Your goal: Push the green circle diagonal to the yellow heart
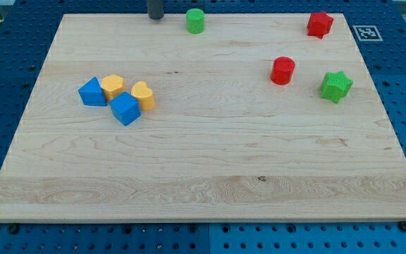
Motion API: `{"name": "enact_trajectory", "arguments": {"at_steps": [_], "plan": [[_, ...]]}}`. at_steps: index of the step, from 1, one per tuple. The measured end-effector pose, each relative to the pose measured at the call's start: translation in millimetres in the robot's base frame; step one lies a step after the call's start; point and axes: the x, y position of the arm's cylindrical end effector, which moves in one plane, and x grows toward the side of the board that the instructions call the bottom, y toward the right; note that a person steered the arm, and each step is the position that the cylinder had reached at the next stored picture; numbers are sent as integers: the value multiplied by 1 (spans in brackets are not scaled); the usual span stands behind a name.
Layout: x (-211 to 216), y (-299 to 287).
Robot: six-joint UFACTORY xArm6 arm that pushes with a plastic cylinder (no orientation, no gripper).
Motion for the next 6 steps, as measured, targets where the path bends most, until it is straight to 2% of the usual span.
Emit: {"name": "enact_trajectory", "arguments": {"at_steps": [1,4,6], "plan": [[0,46],[10,34],[25,58]]}}
